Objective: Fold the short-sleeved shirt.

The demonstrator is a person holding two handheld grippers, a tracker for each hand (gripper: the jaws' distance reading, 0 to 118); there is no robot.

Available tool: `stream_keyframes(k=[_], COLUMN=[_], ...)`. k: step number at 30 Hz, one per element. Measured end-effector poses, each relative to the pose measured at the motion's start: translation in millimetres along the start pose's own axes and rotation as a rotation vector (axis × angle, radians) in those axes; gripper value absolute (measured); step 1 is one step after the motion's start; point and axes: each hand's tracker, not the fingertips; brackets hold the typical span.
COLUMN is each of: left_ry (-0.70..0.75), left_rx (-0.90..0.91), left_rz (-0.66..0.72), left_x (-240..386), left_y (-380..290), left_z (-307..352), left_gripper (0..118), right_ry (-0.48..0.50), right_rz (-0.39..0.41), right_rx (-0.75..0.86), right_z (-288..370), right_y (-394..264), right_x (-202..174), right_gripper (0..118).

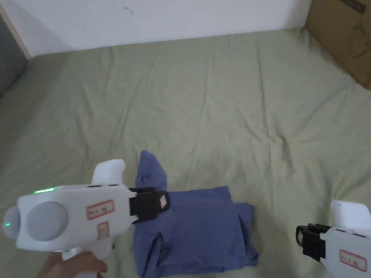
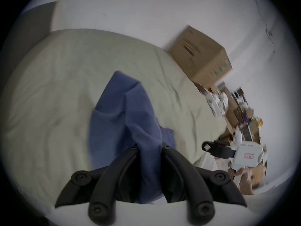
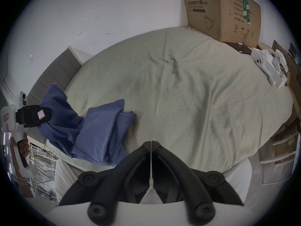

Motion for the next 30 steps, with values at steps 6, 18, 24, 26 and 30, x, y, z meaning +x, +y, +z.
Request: stream_keyframes(k=[6, 18, 24, 26, 30], left_ry=[-0.110, -0.029, -0.001, -0.059, -0.114], left_rx=[-0.201, 0.010, -0.039, -0.071, -0.195], left_rz=[-0.043, 0.167, 0.236, 0.218, 0.136], left_x=[35.6, -24.8, -43.3, -33.0, 1.7], left_y=[-28.0, -9.7, -19.0, -24.8, -37.7], left_z=[-106.2, -30.4, -55.0, -70.6, -116.2], left_gripper=[63, 34, 0, 0, 0], right_ry=[-0.028, -0.052, -0.030, -0.030, -0.040], right_rz=[-0.070, -0.128, -0.119, -0.119, -0.132], right_rx=[-0.003, -0.008, -0.012, -0.014, -0.020], right_z=[6.9, 8.7, 4.8, 4.9, 6.5], right_y=[-12.2, -18.7, -17.4, -17.8, -19.4], right_x=[26.1, 50.0, 46.9, 47.5, 49.6], right_gripper=[2, 2, 2, 2, 2])
